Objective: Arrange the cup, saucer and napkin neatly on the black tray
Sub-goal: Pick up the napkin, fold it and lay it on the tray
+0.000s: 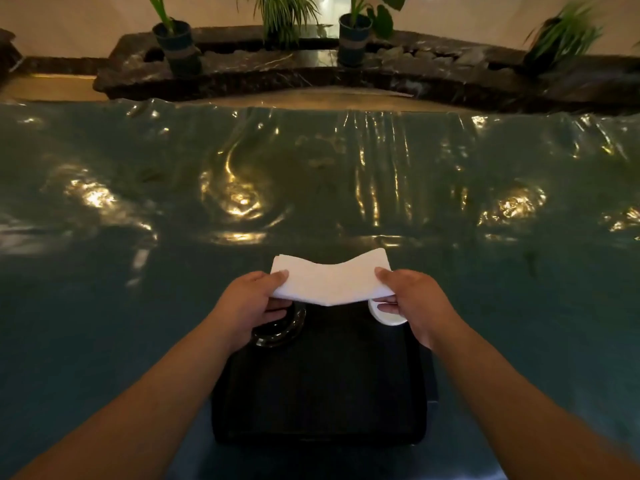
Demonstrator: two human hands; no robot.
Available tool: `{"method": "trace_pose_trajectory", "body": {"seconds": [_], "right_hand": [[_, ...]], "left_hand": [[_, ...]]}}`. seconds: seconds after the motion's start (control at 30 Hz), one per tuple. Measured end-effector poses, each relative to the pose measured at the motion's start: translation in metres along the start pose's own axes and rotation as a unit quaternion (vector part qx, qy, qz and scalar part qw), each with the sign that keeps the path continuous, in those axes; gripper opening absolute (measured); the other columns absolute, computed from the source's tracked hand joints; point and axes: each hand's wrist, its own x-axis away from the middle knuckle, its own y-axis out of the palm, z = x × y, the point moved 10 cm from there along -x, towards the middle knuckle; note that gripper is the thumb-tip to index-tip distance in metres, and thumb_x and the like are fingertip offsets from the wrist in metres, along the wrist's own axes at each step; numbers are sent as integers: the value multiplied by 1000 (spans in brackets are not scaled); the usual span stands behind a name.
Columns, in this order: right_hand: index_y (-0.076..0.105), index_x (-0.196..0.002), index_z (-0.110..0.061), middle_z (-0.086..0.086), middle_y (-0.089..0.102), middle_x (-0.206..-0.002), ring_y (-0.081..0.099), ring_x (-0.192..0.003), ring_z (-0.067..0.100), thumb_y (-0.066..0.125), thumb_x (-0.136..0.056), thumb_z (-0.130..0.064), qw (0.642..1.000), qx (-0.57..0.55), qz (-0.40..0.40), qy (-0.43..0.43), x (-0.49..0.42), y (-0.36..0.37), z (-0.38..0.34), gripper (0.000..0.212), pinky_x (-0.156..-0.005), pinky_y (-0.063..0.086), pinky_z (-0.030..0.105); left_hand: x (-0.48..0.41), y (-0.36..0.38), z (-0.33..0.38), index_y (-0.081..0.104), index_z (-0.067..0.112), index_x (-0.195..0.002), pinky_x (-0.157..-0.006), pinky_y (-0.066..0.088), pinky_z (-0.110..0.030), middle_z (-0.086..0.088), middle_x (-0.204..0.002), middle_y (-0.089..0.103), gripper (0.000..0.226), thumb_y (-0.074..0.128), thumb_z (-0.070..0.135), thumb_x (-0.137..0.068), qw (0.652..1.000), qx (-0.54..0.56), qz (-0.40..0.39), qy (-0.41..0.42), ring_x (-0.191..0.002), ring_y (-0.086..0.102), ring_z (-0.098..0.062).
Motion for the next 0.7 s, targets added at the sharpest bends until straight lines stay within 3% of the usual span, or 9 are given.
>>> {"method": "trace_pose_trajectory", "body": {"seconds": [0.03,0.13,0.23,0.33,0.43,0.57,0.7], "right_hand": [[64,-85,5,14,78,-103,77,-94,27,75,-95,-28,1000,16,-1,-6,2,-1,4,36,-83,64,40],[49,-72,-11,9,77,-99,76,-92,23,76,-92,-18,996,81,-2,-36,12,-4,15,35,-77,65,39],[44,-68,-18,-9,64,-68,60,-63,5,77,-89,-18,985,162,4,-65,20,-7,24,40,-56,49,26],[50,-73,-20,-11,58,-67,52,-59,1,77,-89,-16,982,174,-14,-77,24,-7,36,31,-51,41,17],[58,-94,-25,-8,72,-84,66,-77,10,73,-92,-13,987,141,-38,-66,29,-6,43,19,-62,48,18],[46,-134,-37,-8,78,-110,72,-104,14,68,-94,-7,991,96,-82,-36,38,-2,60,55,-90,57,37],[67,-126,-29,-7,78,-113,73,-105,15,68,-95,-11,990,107,-92,9,42,-2,90,36,-94,60,45]], "left_hand": [[0,0,-5,62,8,-96,-64,62,-32,-12,-108,77,23,74,28,-94,1000,0,15,3,-87,79,-22],[0,-3,-22,55,9,-88,-68,62,-32,-14,-109,72,20,74,10,-91,999,-12,44,19,-97,75,-27],[0,-3,-35,59,18,-110,-76,60,-40,-12,-119,66,32,72,0,-87,999,-13,40,24,-108,68,-31],[-1,-3,-44,55,24,-127,-70,60,-37,-10,-124,65,50,71,-1,-87,999,26,25,6,-110,66,-30],[5,6,-52,52,22,-137,-65,60,-33,-11,-126,66,57,70,0,-88,998,59,-10,-33,-109,68,-30],[19,15,-61,55,16,-136,-76,62,-40,-12,-122,73,59,61,-11,-84,997,-19,-66,-37,-106,72,-31],[30,1,-84,70,20,-123,-90,60,-51,-6,-115,77,36,67,4,-90,994,-97,-50,-30,-102,74,-28]]}}
